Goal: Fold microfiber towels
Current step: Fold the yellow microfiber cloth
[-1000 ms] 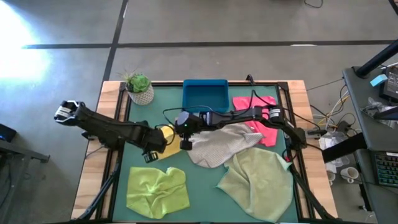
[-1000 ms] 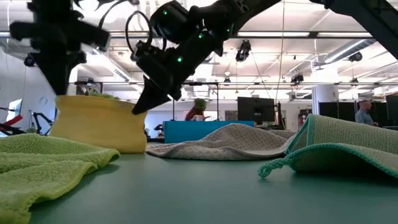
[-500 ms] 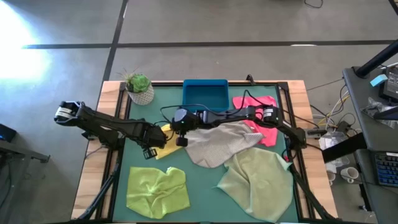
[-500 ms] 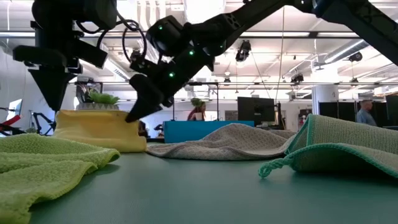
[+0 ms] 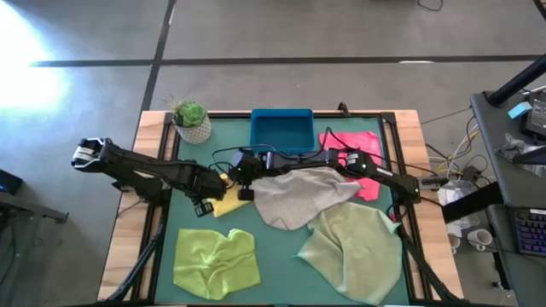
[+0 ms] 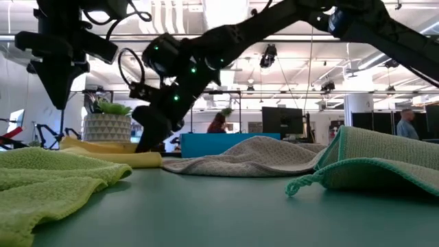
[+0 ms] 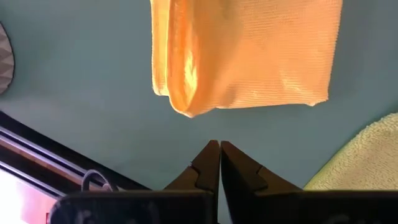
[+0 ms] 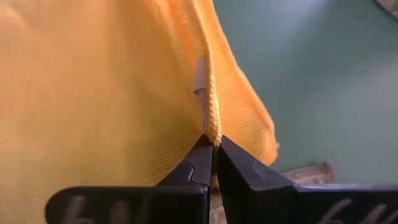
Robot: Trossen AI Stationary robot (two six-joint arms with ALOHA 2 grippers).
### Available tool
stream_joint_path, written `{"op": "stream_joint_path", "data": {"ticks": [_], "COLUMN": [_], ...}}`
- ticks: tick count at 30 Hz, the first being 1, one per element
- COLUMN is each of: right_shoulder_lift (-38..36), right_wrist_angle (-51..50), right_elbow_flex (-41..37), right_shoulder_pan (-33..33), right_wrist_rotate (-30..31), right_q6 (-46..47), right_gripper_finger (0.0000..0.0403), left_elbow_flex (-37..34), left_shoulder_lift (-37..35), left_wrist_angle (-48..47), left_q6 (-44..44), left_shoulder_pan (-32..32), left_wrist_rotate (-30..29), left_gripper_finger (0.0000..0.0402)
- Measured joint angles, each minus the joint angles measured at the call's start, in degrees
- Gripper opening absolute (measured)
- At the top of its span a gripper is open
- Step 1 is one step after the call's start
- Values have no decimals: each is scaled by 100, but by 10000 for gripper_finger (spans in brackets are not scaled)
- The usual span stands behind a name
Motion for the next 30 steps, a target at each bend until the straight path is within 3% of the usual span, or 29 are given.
{"op": "stream_joint_path", "data": {"ticks": [12,16,25,30], "right_shoulder_lift": [159,159,154,-56], "right_wrist_angle": [-427,-501,-474,-823], "right_elbow_flex": [632,625,623,623], "right_shoulder_pan": [-60,-92,-146,-199], "right_wrist_rotate": [70,67,66,69], "right_q6": [16,144,305,315], "right_gripper_finger": [8,15,90,130], "left_elbow_flex": [-15,-13,5,38], "left_shoulder_lift": [105,105,105,75], "left_wrist_angle": [-14,-176,-319,-307], "left_q6": [9,9,9,0], "left_shoulder_pan": [0,0,0,0], "left_wrist_rotate": [2,2,4,289], "left_gripper_finger": [1,21,104,125]}}
